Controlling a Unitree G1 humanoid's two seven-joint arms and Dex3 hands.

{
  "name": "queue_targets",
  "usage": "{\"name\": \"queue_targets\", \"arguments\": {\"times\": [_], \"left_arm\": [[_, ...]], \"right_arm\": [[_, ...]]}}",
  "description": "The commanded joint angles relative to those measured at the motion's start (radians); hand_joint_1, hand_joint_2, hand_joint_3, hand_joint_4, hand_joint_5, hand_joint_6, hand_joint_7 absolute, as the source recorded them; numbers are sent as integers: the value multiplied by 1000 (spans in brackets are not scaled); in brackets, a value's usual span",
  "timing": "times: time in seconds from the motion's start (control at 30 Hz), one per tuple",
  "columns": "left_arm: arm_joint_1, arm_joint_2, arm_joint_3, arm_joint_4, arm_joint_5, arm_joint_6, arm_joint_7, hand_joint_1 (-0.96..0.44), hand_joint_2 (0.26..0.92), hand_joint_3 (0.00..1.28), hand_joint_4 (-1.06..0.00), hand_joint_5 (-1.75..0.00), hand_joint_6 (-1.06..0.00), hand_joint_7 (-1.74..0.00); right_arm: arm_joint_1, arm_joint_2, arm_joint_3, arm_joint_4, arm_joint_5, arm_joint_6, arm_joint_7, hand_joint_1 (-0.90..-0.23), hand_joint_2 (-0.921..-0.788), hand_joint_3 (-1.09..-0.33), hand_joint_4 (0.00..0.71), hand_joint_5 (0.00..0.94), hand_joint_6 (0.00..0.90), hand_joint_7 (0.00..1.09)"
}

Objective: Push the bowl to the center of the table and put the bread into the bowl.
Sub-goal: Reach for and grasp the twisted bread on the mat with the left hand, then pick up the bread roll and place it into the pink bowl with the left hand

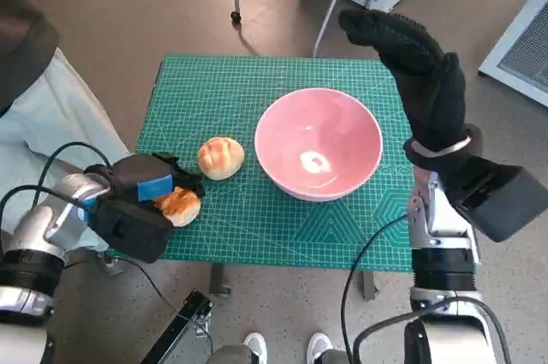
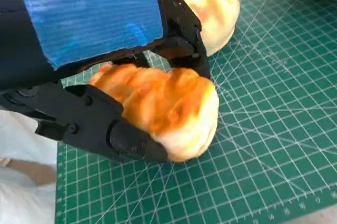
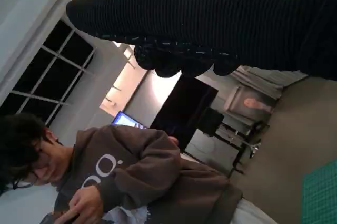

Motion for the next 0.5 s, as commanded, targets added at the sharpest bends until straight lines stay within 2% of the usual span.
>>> {"name": "queue_targets", "arguments": {"times": [0.03,0.2,0.5], "left_arm": [[11,35,54,-32,-84,-15,-39,1,920,188,-420,-1483,-639,-1107],[11,45,115,-95,-187,-37,-74,1,921,186,-411,-1475,-649,-1118],[-30,29,218,-349,-342,70,-132,0,920,175,-432,-1455,-651,-1116]], "right_arm": [[26,0,3,-13,4,21,-6,-667,-921,-782,243,55,-1,783],[32,1,4,-22,5,27,-7,-665,-921,-785,241,55,-1,782],[26,-7,-2,-9,14,30,0,-665,-921,-784,236,55,-1,778]]}}
